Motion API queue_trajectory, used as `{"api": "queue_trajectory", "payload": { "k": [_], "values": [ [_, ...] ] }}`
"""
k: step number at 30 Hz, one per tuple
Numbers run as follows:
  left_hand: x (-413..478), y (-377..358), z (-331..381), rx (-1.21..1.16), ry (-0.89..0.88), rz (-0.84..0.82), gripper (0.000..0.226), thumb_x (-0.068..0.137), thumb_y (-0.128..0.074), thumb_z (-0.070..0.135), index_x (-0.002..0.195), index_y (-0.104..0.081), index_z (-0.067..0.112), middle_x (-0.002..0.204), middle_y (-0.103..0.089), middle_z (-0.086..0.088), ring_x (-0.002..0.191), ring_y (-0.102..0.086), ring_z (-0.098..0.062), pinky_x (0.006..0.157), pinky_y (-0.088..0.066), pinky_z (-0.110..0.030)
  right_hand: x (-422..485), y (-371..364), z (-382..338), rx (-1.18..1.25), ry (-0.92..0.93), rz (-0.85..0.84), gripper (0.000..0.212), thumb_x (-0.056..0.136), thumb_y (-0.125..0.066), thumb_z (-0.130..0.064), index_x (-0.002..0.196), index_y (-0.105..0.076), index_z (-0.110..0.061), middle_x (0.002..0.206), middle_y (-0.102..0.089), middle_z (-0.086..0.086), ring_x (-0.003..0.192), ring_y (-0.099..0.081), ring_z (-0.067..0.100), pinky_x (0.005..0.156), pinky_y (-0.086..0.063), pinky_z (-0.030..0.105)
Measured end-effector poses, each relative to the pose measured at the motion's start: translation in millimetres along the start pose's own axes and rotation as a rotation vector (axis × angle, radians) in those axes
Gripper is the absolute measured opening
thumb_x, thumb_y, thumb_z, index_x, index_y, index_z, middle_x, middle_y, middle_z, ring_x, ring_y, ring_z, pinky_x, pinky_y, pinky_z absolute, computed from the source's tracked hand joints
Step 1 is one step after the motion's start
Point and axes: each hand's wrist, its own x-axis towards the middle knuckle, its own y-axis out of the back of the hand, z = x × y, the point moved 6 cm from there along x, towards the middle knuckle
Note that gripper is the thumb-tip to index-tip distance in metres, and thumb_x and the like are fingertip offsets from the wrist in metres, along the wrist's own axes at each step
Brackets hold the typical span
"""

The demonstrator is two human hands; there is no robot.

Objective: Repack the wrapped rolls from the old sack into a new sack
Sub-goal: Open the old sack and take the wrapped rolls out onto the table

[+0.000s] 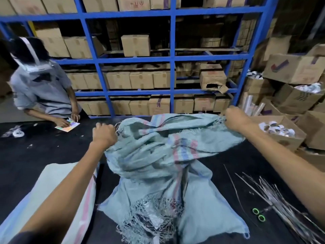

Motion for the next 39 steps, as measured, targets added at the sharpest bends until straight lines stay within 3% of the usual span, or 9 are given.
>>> {"api": "queue_trajectory", "payload": {
  "k": [2,5,10,15,19,24,27,31,39],
  "values": [
    [-9,-16,1,-0.248,0.017,-0.212,0.028,0.096,-0.058,0.032,0.091,-0.062,0.005,0.119,-0.066,-0.018,0.104,-0.062,-0.035,0.092,-0.052,-0.044,-16,-2,-3,0.04,-0.091,0.064,0.012,0.089,-0.058,-0.01,0.099,-0.063,-0.004,0.101,-0.063,0.018,0.1,-0.065,0.039,0.087,-0.051,0.047],
    [-44,-66,37,-0.616,0.065,-0.691,0.081,0.087,-0.063,0.063,0.141,-0.043,0.005,0.146,-0.048,-0.014,0.124,-0.055,-0.035,0.097,-0.046,-0.048,-40,-20,-4,0.793,-0.339,-0.048,0.012,0.092,-0.059,-0.011,0.096,-0.062,0.0,0.107,-0.067,0.022,0.087,-0.066,0.034,0.071,-0.052,0.037],
    [-63,-167,58,-0.568,0.196,-0.531,0.138,0.048,-0.07,0.09,0.158,-0.02,0.023,0.162,-0.023,-0.016,0.149,-0.018,-0.039,0.118,-0.02,-0.057,-96,12,-34,1.927,-0.375,-0.359,0.048,0.106,-0.032,-0.014,0.081,-0.072,-0.008,0.071,-0.074,0.013,0.056,-0.073,0.023,0.044,-0.056,0.029],
    [-64,-209,63,-0.839,0.055,-0.387,0.029,0.093,-0.067,0.037,0.097,-0.066,0.008,0.081,-0.059,-0.009,0.105,-0.063,-0.043,0.093,-0.049,-0.052,-119,46,-9,1.941,-0.153,-0.411,0.025,0.087,-0.062,-0.037,0.084,-0.076,-0.016,0.1,-0.075,0.01,0.094,-0.071,0.029,0.088,-0.057,0.04],
    [-71,-183,41,-1.684,0.423,-0.433,0.022,0.097,-0.046,0.013,0.087,-0.065,0.005,0.05,-0.052,-0.005,0.061,-0.046,-0.027,0.058,-0.045,-0.027,-104,23,8,1.299,-0.17,-0.409,0.048,0.074,-0.087,-0.034,0.114,-0.072,-0.013,0.116,-0.073,0.012,0.107,-0.07,0.03,0.096,-0.054,0.043],
    [-61,-81,-2,-1.888,0.305,-0.511,0.032,0.08,-0.056,0.033,0.094,-0.072,0.01,0.095,-0.073,-0.011,0.085,-0.069,-0.029,0.085,-0.051,-0.036,-73,0,36,0.034,-0.301,-0.034,0.043,0.091,-0.066,-0.029,0.121,-0.061,0.002,0.126,-0.059,0.026,0.116,-0.056,0.042,0.093,-0.05,0.041],
    [-49,-61,-25,-1.559,0.215,-0.553,0.056,0.071,-0.083,0.048,0.111,-0.075,0.01,0.108,-0.075,-0.015,0.102,-0.07,-0.034,0.097,-0.052,-0.05,-62,-36,39,0.559,-0.454,-0.118,0.035,0.09,-0.07,-0.023,0.109,-0.064,0.005,0.077,-0.066,0.013,0.088,-0.066,0.036,0.058,-0.053,0.031],
    [-35,-76,-6,-1.373,0.344,-0.495,0.049,0.079,-0.083,0.038,0.106,-0.073,-0.001,0.102,-0.075,-0.021,0.095,-0.072,-0.035,0.086,-0.058,-0.052,-57,-66,-36,1.506,-0.497,-0.437,0.025,0.104,-0.046,-0.011,0.11,-0.069,-0.001,0.072,-0.075,0.01,0.068,-0.072,0.025,0.069,-0.06,0.037],
    [-25,-92,-50,-2.052,0.768,-0.608,0.038,0.098,-0.049,0.023,0.135,-0.059,0.021,0.135,-0.063,-0.006,0.125,-0.056,-0.026,0.098,-0.042,-0.051,-52,-81,22,1.792,-0.596,-0.102,0.037,0.076,-0.072,-0.057,0.077,-0.069,-0.021,0.092,-0.063,0.006,0.097,-0.065,0.034,0.076,-0.05,0.036]
  ]
}}
